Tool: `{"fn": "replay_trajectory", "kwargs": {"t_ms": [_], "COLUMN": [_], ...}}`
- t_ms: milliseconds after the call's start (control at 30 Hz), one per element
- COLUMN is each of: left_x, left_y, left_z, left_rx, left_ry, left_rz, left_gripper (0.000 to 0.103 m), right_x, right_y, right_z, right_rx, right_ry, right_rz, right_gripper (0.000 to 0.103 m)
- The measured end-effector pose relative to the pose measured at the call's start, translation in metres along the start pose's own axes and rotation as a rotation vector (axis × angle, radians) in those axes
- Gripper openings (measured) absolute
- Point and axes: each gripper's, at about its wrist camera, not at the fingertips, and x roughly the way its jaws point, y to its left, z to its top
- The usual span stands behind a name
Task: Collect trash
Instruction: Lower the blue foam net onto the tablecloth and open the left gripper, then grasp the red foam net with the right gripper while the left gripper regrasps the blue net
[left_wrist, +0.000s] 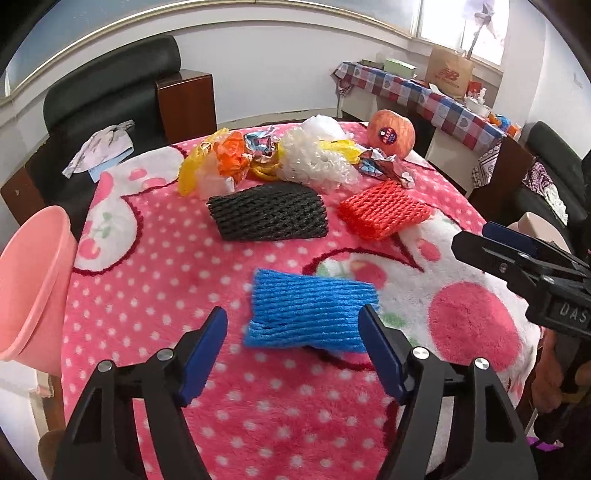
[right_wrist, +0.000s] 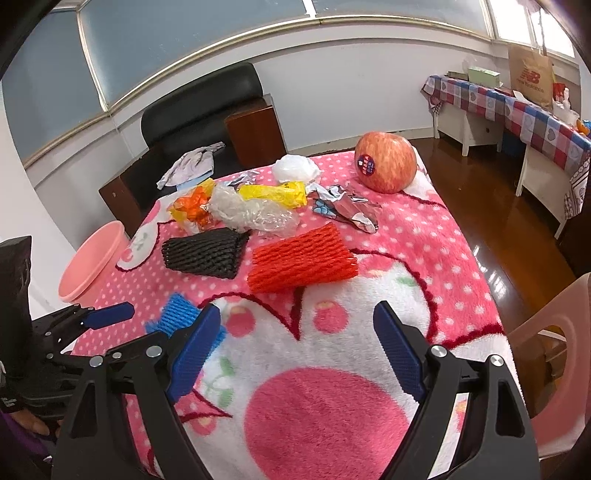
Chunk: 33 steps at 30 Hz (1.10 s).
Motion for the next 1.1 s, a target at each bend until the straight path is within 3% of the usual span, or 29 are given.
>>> {"fn": "replay_trajectory", "kwargs": {"t_ms": [400, 733, 900, 933, 1000, 1033, 1067, 1100], "left_x": [-0.002, -0.007, 0.005, 0.011, 0.023, 0.027, 0.027, 0.026], "left_y": [0.001, 0.000, -0.010, -0.012, -0.012, -0.011, -0.010, -0.010], "left_z": [-0.004, -0.008, -0.004, -0.004, -0.003, -0.003, -0.003, -0.002], "left_rx": [-0.008, 0.016, 0.054, 0.064, 0.072, 0.069, 0.068, 0.069], "left_ry": [0.001, -0.021, 0.002, 0.016, 0.054, 0.064, 0.054, 0.049], "left_rz": [0.013, -0.101, -0.092, -0.074, -0.047, -0.043, -0.048, -0.053], "left_gripper": [0.069, 0.066, 0.066, 0.062, 0.043, 0.041, 0.033, 0.017], "right_x": [-0.002, 0.001, 0.007, 0.008, 0.011, 0.012, 0.014, 0.014], "right_y": [0.015, 0.007, 0.003, 0.002, 0.001, 0.001, 0.000, 0.000], "right_z": [-0.001, 0.000, 0.003, 0.004, 0.005, 0.006, 0.008, 0.009], "right_rx": [-0.033, -0.014, -0.004, -0.003, -0.003, -0.003, -0.003, -0.003], "right_ry": [-0.009, 0.004, 0.011, 0.013, 0.017, 0.019, 0.020, 0.020], "right_rz": [-0.008, -0.033, -0.038, -0.039, -0.040, -0.041, -0.043, -0.045], "right_gripper": [0.085, 0.080, 0.080, 0.080, 0.080, 0.080, 0.080, 0.080]}}
